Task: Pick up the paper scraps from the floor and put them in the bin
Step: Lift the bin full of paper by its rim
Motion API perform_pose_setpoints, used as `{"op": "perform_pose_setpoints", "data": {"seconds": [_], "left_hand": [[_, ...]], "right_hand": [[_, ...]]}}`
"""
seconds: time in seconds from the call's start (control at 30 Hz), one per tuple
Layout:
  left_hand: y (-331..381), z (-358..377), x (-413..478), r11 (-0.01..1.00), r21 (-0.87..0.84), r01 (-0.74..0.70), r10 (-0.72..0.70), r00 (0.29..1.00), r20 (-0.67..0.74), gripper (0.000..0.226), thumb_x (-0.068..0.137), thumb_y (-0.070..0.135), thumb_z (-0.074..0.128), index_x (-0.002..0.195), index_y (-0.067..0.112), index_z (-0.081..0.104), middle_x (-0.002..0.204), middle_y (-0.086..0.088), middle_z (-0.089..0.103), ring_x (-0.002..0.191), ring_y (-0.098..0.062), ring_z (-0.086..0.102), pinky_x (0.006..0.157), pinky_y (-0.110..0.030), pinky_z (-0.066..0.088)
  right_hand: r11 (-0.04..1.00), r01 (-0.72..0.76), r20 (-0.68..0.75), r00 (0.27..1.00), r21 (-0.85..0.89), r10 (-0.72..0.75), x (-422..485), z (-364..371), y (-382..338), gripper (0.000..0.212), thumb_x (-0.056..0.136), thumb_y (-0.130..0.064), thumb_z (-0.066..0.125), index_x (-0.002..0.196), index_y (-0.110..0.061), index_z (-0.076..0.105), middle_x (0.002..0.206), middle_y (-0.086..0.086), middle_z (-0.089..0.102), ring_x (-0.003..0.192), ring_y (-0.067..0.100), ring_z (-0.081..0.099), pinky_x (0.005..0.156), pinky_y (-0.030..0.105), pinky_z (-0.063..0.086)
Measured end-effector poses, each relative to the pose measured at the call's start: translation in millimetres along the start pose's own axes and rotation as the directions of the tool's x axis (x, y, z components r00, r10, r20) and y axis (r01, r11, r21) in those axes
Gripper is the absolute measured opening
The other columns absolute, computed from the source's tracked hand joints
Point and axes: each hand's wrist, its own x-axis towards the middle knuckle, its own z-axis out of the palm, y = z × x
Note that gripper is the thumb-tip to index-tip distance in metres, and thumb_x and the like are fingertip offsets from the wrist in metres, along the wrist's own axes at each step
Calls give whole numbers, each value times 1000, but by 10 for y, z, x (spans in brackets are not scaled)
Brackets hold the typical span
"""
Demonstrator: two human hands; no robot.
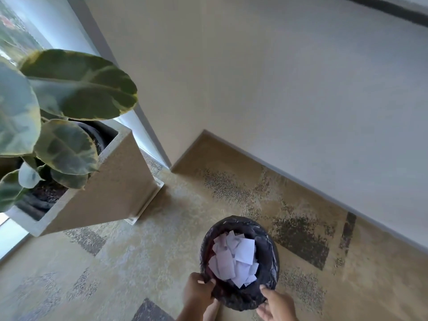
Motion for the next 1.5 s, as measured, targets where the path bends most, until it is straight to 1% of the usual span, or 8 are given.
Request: {"op": "perform_pose_setpoints", "data": {"seconds": [0.1,0.23,0.47,0.6,0.93,1.07,1.3,1.5], "left_hand": [[367,-58,-172,998,25,-58,59,998,-15,26,81,21,84,95,16,62,79,-15,77,64,-33,78,63,-51,67],[858,-133,-315,991,-82,-110,110,994,-3,23,86,8,81,100,9,64,81,-20,77,69,-34,80,66,-51,68],[1777,-313,-155,944,-231,-235,248,968,29,26,92,9,81,110,10,62,101,-18,79,90,-30,81,80,-43,68],[2330,-370,125,907,-292,-305,316,949,-9,25,95,6,77,114,7,61,105,-16,77,94,-29,80,81,-39,68],[3202,-432,898,873,-359,-330,323,943,-80,28,95,6,78,113,9,57,108,-20,74,96,-32,80,80,-42,68],[3312,-443,1140,867,-398,-299,282,954,-102,31,92,7,81,110,15,58,112,-19,75,92,-28,81,82,-45,68],[3411,-407,1298,856,-451,-253,239,967,-90,38,94,1,78,122,15,57,114,-18,72,94,-27,79,85,-44,68],[3423,-445,1388,856,-449,-256,248,966,-78,36,91,3,81,116,18,60,116,-18,74,92,-25,81,84,-42,68]], "right_hand": [[996,88,-24,996,30,-87,-131,107,-155,16,93,5,77,104,9,66,102,27,73,91,44,73,81,56,63],[971,237,-55,970,19,-236,-283,248,-457,12,94,3,75,101,8,67,102,28,75,89,44,76,60,43,64],[894,447,73,891,32,-448,-739,663,-1262,12,97,1,73,109,1,69,105,23,75,94,39,77,85,56,66],[859,505,132,849,80,-512,-790,1055,-1844,9,98,0,73,105,2,68,106,22,77,94,36,78,76,47,66],[813,578,225,785,67,-577,-545,1916,-2855,9,100,-2,71,100,-8,64,114,23,73,91,32,76,61,36,64],[822,566,244,789,64,-563,-449,2116,-3032,22,99,-2,72,120,0,66,118,25,74,97,37,76,55,34,63],[837,541,251,802,78,-542,-359,2240,-3148,31,98,3,71,128,6,64,115,28,75,98,39,77,71,44,64],[835,545,266,796,79,-544,-342,2250,-3148,20,98,1,72,116,4,67,117,27,74,103,38,76,60,37,62]]}}
